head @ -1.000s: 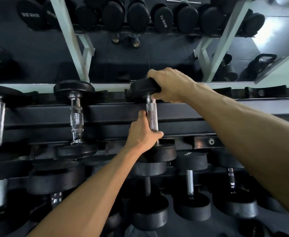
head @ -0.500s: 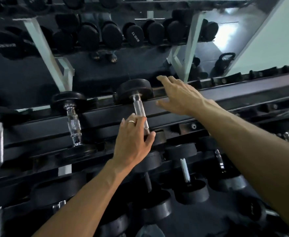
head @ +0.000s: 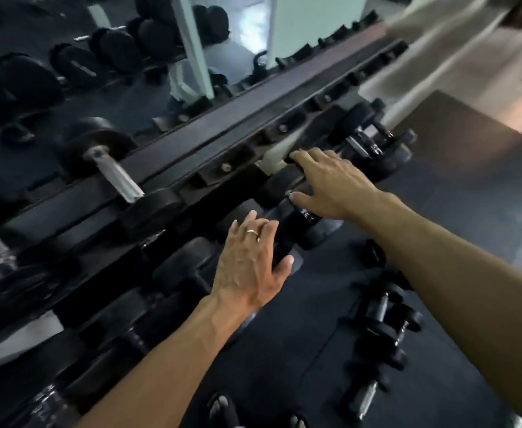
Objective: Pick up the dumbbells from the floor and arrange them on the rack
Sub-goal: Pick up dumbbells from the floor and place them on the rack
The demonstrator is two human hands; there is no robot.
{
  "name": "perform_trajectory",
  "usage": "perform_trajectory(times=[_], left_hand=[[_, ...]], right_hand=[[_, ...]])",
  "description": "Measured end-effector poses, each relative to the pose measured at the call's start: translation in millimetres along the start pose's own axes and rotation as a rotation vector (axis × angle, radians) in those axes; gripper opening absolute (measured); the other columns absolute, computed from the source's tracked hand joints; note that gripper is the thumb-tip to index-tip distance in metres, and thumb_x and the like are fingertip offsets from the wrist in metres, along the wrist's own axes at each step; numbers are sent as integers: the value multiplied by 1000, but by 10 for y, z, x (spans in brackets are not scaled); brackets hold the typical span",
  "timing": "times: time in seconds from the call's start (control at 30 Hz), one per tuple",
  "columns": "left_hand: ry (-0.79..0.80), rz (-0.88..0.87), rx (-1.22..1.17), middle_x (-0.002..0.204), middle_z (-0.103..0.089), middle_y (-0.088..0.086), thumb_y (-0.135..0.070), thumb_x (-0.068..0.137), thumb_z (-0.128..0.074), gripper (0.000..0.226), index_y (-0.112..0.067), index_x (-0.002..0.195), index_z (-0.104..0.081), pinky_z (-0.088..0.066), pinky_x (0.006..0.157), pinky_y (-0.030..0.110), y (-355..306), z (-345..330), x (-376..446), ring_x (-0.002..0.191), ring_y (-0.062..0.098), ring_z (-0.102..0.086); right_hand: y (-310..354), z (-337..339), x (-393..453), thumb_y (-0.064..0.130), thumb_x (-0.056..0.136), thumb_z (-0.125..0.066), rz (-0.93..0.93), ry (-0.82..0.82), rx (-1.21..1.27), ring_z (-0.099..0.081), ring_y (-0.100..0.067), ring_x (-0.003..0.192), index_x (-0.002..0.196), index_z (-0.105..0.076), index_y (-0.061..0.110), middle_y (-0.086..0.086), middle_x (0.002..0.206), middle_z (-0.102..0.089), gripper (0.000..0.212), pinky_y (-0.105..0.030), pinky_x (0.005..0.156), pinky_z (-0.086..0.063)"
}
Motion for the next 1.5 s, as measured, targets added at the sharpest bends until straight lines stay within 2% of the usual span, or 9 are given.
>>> perform_trajectory(times=[0.17, 0.4, 0.63, 0.87, 1.07, 1.2, 1.3, 1.37, 1.5], left_hand=[[223, -112, 13, 148, -35, 5, -54, 90, -43, 69, -14, 144, -28, -11, 118, 42, -837, -711, -22, 145, 22, -10], [492, -208, 73, 151, -32, 7, -55, 92, -42, 71, -16, 147, -19, -9, 119, 40, -1897, -1863, -356, 145, 21, -12], [754, -256, 117, 151, -32, 10, -55, 94, -39, 71, -14, 148, -19, -10, 119, 41, -2414, -3163, -656, 144, 23, -16], [897, -306, 163, 135, -49, 9, -54, 91, -43, 63, -14, 139, -34, -24, 113, 40, -2272, -4490, -954, 131, 24, -38], [984, -307, 152, 129, -50, 8, -55, 91, -45, 62, -14, 137, -36, -38, 102, 38, -1950, -5963, -1300, 124, 24, -45], [1037, -191, 72, 132, -44, 6, -54, 90, -47, 63, -17, 139, -31, -42, 94, 41, -1742, -7051, -1634, 123, 25, -45], [1039, -73, 11, 137, -39, 7, -55, 89, -49, 68, -15, 141, -28, -40, 97, 41, -1583, -7737, -1826, 125, 27, -44], [1038, -24, -17, 137, -39, 10, -56, 88, -51, 71, -12, 140, -29, -40, 98, 40, -1494, -8074, -1918, 125, 29, -44], [1019, 43, -89, 127, -50, 13, -51, 80, -66, 72, -9, 130, -36, -44, 94, 37, -1393, -8480, -2031, 117, 32, -51]], right_hand=[[-942, -306, -956, 46, 87, -61, -189, 28, 30, -45, -34, 126, 147, -31, 15, -10, 138, -47, 74, -49, 101, -41], [-2101, -1035, -2321, 48, 86, -60, -375, 92, 120, -45, -32, 125, 144, -35, 19, -7, 138, -48, 69, -46, 98, -40], [-2872, -2140, -3247, 46, 84, -61, -521, 206, 207, -47, -33, 120, 142, -37, 19, -8, 131, -50, 69, -45, 95, -43], [-3124, -3519, -3765, 46, 85, -58, -687, 297, 280, -48, -33, 119, 135, -42, 18, -7, 127, -52, 59, -43, 93, -42], [-3157, -5110, -4157, 44, 85, -59, -785, 327, 356, -48, -31, 118, 134, -42, 19, -5, 128, -50, 58, -42, 92, -44], [-3257, -6274, -4331, 45, 88, -60, -818, 304, 394, -49, -31, 118, 142, -36, 19, -7, 130, -49, 64, -41, 89, -43], [-3343, -7023, -4337, 45, 84, -65, -806, 288, 435, -51, -32, 116, 145, -34, 23, -6, 130, -49, 71, -44, 92, -47], [-3376, -7392, -4278, 48, 77, -69, -765, 275, 455, -54, -33, 112, 141, -37, 25, -6, 128, -52, 75, -47, 90, -50], [-3395, -7846, -4204, 49, 69, -77, -675, 285, 474, -57, -32, 108, 137, -41, 24, -5, 123, -55, 81, -47, 85, -52]])
Point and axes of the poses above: each hand's wrist, its own x-axis towards the middle knuckle, its own z-axis out of the back of the hand, y = z × x, the point moved 3 cm from there along x, towards the middle knuckle
